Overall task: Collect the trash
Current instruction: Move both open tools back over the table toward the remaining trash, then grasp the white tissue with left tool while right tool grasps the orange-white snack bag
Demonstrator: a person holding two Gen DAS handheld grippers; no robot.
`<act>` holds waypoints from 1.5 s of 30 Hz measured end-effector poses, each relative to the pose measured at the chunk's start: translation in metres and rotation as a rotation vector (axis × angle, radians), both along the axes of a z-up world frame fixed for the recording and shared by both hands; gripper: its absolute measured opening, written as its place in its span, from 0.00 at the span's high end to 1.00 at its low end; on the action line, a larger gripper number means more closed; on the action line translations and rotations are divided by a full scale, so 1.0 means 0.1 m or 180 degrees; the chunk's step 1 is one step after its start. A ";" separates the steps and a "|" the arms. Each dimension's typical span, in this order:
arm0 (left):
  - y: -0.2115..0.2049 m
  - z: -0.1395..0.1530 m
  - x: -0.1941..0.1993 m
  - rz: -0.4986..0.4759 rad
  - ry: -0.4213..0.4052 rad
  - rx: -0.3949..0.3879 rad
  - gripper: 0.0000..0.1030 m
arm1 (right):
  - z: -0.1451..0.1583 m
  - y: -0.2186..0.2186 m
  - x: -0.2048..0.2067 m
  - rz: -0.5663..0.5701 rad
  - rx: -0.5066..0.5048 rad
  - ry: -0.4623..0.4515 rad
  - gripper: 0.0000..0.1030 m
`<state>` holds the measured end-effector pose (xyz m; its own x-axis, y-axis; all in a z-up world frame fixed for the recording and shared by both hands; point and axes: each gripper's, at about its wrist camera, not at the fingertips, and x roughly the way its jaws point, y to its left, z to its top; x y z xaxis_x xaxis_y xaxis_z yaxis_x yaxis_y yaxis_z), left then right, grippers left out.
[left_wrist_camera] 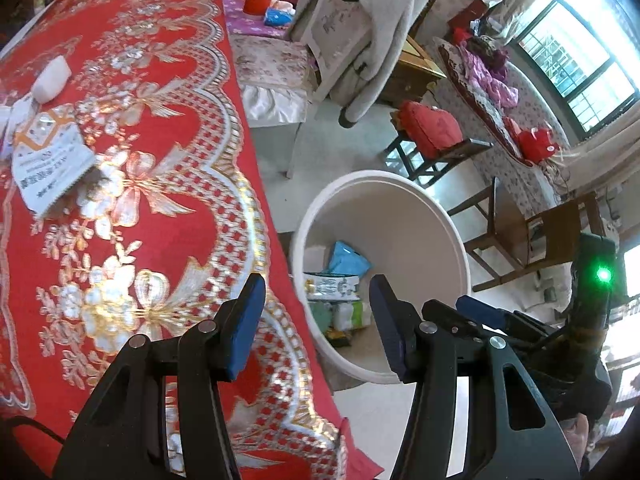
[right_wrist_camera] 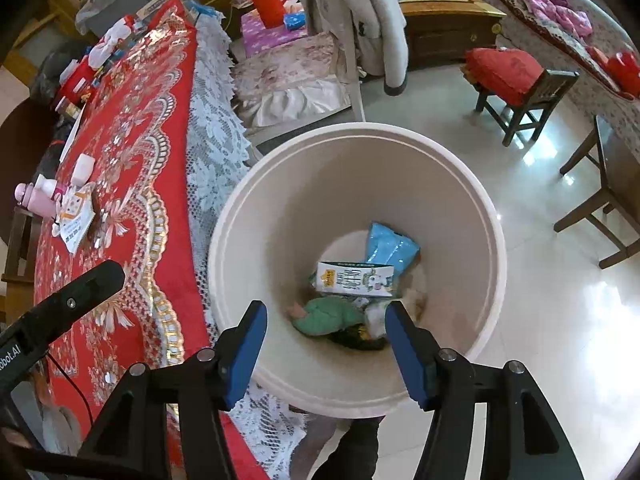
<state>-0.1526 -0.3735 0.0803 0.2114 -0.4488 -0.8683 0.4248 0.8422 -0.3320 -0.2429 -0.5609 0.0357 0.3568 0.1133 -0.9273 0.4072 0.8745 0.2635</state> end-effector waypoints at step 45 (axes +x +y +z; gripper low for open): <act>2.83 0.07 0.74 0.1381 -0.0122 0.0283 0.49 | 0.28 2.46 1.70 0.1518 -0.0005 -0.0309 0.34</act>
<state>-0.0782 -0.0906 0.0869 0.3965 -0.2353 -0.8873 0.0362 0.9698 -0.2411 -0.0725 -0.3145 0.0635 0.3504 0.2839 -0.8925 -0.0655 0.9581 0.2790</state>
